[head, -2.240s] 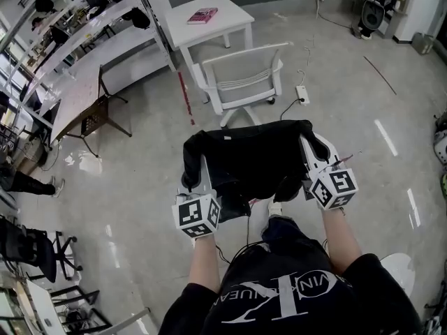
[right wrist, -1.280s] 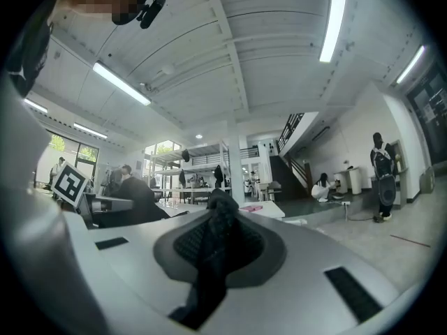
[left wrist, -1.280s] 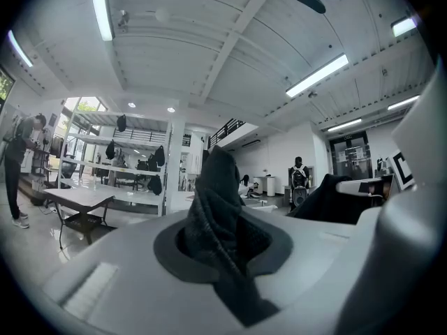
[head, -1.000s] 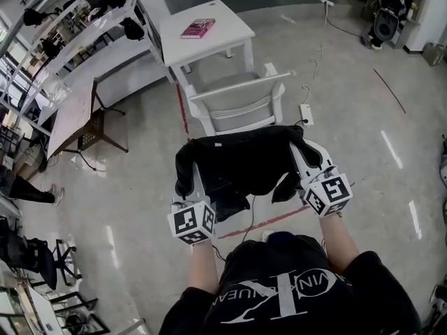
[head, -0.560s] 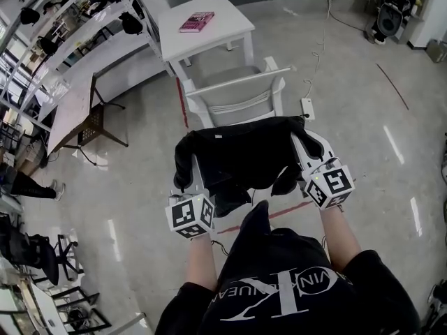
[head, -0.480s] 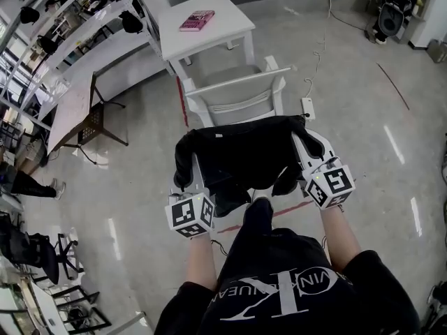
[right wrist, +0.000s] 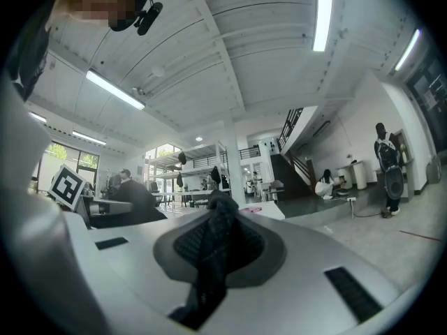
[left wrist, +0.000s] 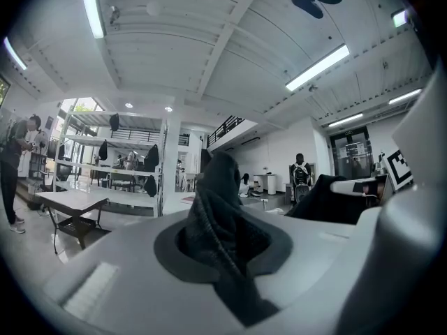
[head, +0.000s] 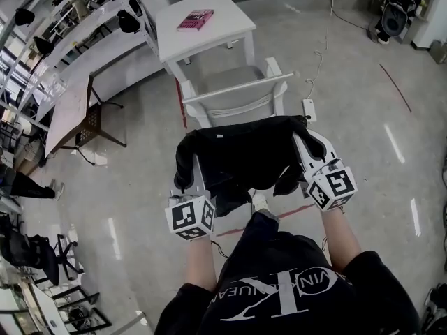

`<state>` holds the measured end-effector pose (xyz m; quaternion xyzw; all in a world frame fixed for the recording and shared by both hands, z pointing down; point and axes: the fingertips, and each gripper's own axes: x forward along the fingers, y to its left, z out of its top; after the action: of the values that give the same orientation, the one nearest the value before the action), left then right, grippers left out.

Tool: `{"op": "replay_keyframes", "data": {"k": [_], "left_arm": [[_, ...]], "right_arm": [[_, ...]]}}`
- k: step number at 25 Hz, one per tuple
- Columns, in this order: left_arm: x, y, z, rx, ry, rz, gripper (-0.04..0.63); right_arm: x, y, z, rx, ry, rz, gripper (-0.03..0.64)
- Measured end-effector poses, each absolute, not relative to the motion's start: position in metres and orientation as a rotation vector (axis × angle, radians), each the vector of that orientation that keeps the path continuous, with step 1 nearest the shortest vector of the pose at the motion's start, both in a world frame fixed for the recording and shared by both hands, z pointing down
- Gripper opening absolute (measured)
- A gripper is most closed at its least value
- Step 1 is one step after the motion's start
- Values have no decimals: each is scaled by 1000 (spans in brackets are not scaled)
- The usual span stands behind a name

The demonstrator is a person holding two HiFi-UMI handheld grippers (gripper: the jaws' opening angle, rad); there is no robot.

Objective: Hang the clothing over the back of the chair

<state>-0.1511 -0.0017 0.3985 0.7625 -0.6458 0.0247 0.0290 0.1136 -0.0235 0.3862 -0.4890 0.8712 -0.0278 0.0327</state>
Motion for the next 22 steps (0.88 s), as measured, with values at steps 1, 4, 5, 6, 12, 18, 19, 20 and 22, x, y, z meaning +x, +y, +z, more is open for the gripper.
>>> {"op": "replay_keyframes", "data": {"k": [1,4,5,6,12,18,19,20,22], "left_arm": [[-151,-8,398,2357,-1993,77,60],[-150,-25,397,2361,-1995,79,59],[-149,-31,396,2363,-1995,77,58],[-148,-38,394,2367,-1994,75,60],[-145,-78,371,2406,-2029,37,58],[-135,-121,325,2491,-2038,-68,58],[-134,-127,315,2508,-2040,-90,58],[-134,-133,305,2521,-2046,-110,58],[-136,-147,287,2536,-2060,-145,58]], "right_arm": [[113,-29,385,-1501,2679,-80,38],[108,-44,383,-1483,2674,-76,38],[107,-50,382,-1477,2674,-76,38],[106,-56,380,-1471,2674,-73,38],[102,-98,357,-1427,2659,-52,38],[92,-142,314,-1333,2627,12,38],[93,-148,305,-1318,2612,22,38],[93,-155,295,-1306,2597,37,38],[92,-168,277,-1292,2575,74,38]]}}
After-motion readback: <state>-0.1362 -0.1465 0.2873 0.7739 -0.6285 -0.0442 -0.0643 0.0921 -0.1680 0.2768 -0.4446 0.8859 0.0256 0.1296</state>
